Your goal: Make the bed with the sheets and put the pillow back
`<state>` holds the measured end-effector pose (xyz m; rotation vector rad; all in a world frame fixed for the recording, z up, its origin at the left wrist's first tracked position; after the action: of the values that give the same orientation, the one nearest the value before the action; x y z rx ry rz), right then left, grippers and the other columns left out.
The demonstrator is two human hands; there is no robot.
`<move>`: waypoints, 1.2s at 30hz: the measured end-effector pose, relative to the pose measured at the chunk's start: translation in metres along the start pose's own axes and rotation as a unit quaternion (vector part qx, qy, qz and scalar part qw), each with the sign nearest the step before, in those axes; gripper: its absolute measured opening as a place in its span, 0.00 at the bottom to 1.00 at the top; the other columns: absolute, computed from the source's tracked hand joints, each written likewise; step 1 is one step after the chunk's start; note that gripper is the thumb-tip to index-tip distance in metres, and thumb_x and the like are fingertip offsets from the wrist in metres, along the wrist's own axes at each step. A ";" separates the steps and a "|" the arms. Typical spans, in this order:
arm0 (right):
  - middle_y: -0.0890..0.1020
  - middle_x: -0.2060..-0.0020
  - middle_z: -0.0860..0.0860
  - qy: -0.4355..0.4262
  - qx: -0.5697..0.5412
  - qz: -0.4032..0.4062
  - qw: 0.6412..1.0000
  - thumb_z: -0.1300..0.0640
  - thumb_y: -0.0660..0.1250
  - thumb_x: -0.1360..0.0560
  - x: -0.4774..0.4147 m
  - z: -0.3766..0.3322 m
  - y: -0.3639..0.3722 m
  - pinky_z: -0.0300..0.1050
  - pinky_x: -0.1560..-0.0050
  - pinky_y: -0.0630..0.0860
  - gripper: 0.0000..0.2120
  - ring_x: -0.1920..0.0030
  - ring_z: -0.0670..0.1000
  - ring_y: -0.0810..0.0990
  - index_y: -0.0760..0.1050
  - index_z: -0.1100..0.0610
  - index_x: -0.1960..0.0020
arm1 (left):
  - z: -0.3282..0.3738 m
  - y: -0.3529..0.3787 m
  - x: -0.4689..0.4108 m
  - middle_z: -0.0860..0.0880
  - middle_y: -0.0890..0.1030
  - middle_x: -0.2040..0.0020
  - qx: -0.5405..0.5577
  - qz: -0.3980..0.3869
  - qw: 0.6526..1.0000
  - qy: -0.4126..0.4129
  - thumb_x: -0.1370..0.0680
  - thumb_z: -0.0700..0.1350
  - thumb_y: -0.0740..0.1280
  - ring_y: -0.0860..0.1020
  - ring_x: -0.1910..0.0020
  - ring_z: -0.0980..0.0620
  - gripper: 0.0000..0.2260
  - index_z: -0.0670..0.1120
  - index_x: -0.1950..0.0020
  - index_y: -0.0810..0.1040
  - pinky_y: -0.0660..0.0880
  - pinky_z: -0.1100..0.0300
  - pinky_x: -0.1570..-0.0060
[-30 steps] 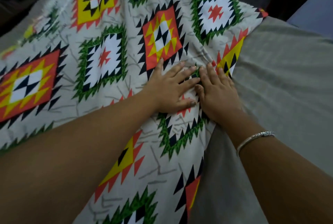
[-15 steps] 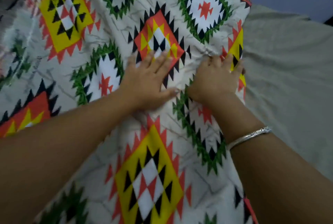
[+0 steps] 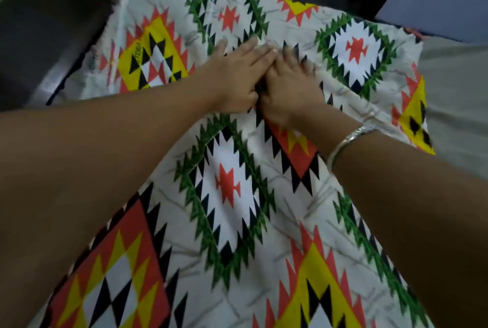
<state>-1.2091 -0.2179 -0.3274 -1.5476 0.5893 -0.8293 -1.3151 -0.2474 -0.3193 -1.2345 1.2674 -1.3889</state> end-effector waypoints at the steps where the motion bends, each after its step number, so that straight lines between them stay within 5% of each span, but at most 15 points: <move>1: 0.41 0.23 0.54 -0.044 -0.004 -0.022 0.999 0.44 0.50 0.20 -0.008 -0.012 0.002 0.63 0.28 0.40 0.32 0.24 0.58 0.37 0.40 0.52 0.22 | -0.004 0.004 -0.005 0.51 0.41 0.22 0.008 -0.018 1.000 0.000 0.21 0.53 0.55 0.42 0.23 0.48 0.33 0.51 0.22 0.40 0.43 0.35 0.30; 4: 0.40 0.23 0.49 -0.045 0.003 -0.033 0.998 0.38 0.47 0.22 -0.024 0.001 0.007 0.64 0.28 0.39 0.31 0.25 0.60 0.36 0.39 0.43 0.23 | -0.036 0.017 -0.009 0.54 0.38 0.22 0.010 -0.026 0.999 -0.045 0.23 0.64 0.51 0.40 0.24 0.44 0.33 0.58 0.24 0.37 0.40 0.32 0.31; 7: 0.39 0.24 0.46 0.112 0.010 -0.012 0.994 0.22 0.40 0.32 -0.026 0.070 0.009 0.67 0.30 0.39 0.40 0.26 0.65 0.37 0.37 0.37 0.25 | -0.079 0.022 -0.003 0.50 0.40 0.22 -0.030 -0.015 0.992 -0.124 0.31 0.76 0.43 0.40 0.25 0.39 0.40 0.60 0.25 0.37 0.40 0.31 0.32; 11: 0.40 0.23 0.52 0.285 -0.074 -0.020 0.955 0.22 0.40 0.32 -0.022 0.125 0.003 0.70 0.30 0.38 0.43 0.27 0.69 0.38 0.38 0.42 0.24 | -0.105 0.003 -0.008 0.47 0.44 0.22 0.021 0.014 0.964 -0.264 0.27 0.73 0.47 0.43 0.25 0.35 0.40 0.53 0.23 0.43 0.41 0.31 0.33; 13: 0.42 0.23 0.55 0.234 -0.040 0.023 0.971 0.29 0.43 0.27 -0.026 0.097 -0.003 0.70 0.30 0.38 0.37 0.26 0.68 0.40 0.40 0.44 0.23 | -0.067 0.001 -0.020 0.47 0.46 0.22 -0.010 0.057 0.985 -0.164 0.26 0.70 0.49 0.44 0.24 0.37 0.37 0.52 0.22 0.45 0.42 0.31 0.33; 15: 0.42 0.23 0.50 0.081 -0.006 0.056 0.995 0.32 0.43 0.24 -0.028 0.049 0.001 0.69 0.31 0.38 0.32 0.25 0.62 0.39 0.40 0.41 0.24 | -0.021 0.017 -0.022 0.50 0.45 0.22 -0.012 0.058 0.997 -0.054 0.25 0.69 0.46 0.44 0.24 0.41 0.34 0.57 0.23 0.44 0.43 0.31 0.32; 17: 0.43 0.23 0.47 0.011 0.006 0.061 0.998 0.31 0.41 0.25 -0.025 0.037 0.013 0.68 0.30 0.39 0.31 0.24 0.59 0.39 0.40 0.38 0.25 | -0.014 0.026 -0.020 0.52 0.44 0.22 -0.013 0.052 0.998 -0.039 0.27 0.71 0.44 0.45 0.24 0.41 0.33 0.60 0.24 0.44 0.44 0.30 0.33; 21: 0.43 0.23 0.51 0.162 0.013 0.030 0.986 0.22 0.36 0.32 -0.005 0.109 0.011 0.69 0.32 0.39 0.41 0.25 0.65 0.40 0.38 0.40 0.25 | -0.078 0.023 -0.001 0.50 0.45 0.22 -0.055 0.011 0.992 -0.114 0.30 0.77 0.41 0.45 0.24 0.38 0.39 0.59 0.24 0.42 0.45 0.28 0.34; 25: 0.46 0.24 0.60 0.253 -0.010 0.044 0.967 0.28 0.39 0.26 0.028 0.133 -0.001 0.71 0.31 0.41 0.40 0.26 0.69 0.43 0.40 0.50 0.23 | -0.114 0.016 0.059 0.46 0.46 0.22 -0.003 0.050 0.968 -0.245 0.27 0.73 0.40 0.45 0.24 0.38 0.40 0.52 0.22 0.43 0.44 0.30 0.32; 28: 0.49 0.23 0.55 0.121 -0.009 0.092 0.988 0.35 0.44 0.23 0.055 0.063 0.000 0.68 0.30 0.40 0.33 0.24 0.62 0.47 0.44 0.49 0.22 | -0.027 0.020 0.081 0.46 0.45 0.22 0.027 0.047 0.989 -0.134 0.29 0.72 0.42 0.44 0.24 0.41 0.42 0.49 0.22 0.42 0.43 0.32 0.31; 31: 0.52 0.23 0.52 -0.027 0.000 0.054 0.998 0.35 0.42 0.24 0.104 -0.001 0.036 0.67 0.29 0.43 0.30 0.24 0.62 0.50 0.49 0.43 0.23 | 0.050 0.040 0.110 0.48 0.46 0.22 0.015 0.017 0.999 -0.042 0.29 0.72 0.41 0.47 0.24 0.40 0.41 0.50 0.22 0.45 0.48 0.31 0.32; 36: 0.44 0.23 0.54 0.221 -0.048 0.025 0.974 0.26 0.42 0.28 0.141 0.067 0.050 0.66 0.28 0.39 0.40 0.24 0.63 0.41 0.42 0.46 0.23 | -0.012 0.052 0.152 0.48 0.45 0.22 0.023 -0.016 0.981 -0.193 0.32 0.77 0.38 0.44 0.24 0.38 0.44 0.52 0.22 0.42 0.45 0.29 0.32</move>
<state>-1.0661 -0.2921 -0.3540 -1.4314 0.9999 -1.1307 -1.3493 -0.4010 -0.3542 -1.4157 0.9445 -1.1226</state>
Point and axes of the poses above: each hand's wrist, its own x-axis away from the middle knuckle, its own y-axis out of the palm, z = x × y, the point moved 5 cm from there along -x, towards the middle knuckle
